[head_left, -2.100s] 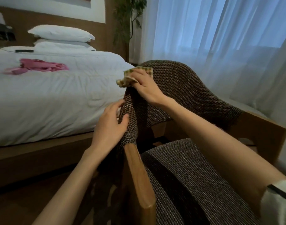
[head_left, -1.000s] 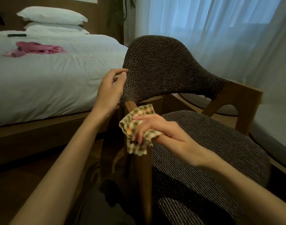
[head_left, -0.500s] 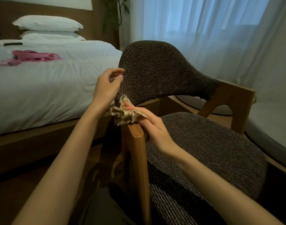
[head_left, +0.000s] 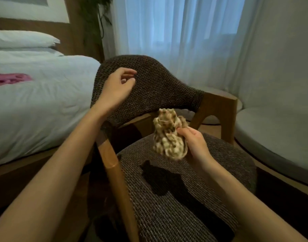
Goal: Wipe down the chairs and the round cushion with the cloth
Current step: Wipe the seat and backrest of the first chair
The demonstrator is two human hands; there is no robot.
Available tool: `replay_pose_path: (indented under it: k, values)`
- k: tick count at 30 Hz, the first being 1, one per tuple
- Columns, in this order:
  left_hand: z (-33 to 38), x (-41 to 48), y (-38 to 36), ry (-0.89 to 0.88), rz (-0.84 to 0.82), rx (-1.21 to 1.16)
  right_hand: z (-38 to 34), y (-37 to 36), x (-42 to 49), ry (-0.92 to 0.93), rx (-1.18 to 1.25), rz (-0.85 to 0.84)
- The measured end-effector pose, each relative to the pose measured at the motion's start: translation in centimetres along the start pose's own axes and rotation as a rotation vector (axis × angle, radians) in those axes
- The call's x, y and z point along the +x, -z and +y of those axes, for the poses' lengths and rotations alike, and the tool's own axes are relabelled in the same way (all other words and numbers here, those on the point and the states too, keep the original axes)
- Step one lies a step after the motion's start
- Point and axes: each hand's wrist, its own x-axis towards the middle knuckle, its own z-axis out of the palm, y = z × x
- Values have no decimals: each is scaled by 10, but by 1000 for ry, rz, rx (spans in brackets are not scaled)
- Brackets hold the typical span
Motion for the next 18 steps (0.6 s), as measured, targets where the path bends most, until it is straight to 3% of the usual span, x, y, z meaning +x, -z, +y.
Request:
replay_pose_path:
  k: [6, 10, 15, 18]
  values:
    - [39, 51, -53, -225, -161, 251, -35, 71, 57, 240, -122, 320]
    - [50, 85, -107, -270, -362, 399, -57, 117, 96, 367, -246, 446]
    - [35, 107, -178, -273, -472, 527, -66, 163, 137, 501, -713, 549]
    - [12, 109, -219, -190, -483, 532, -53, 184, 155, 415, -1057, 451]
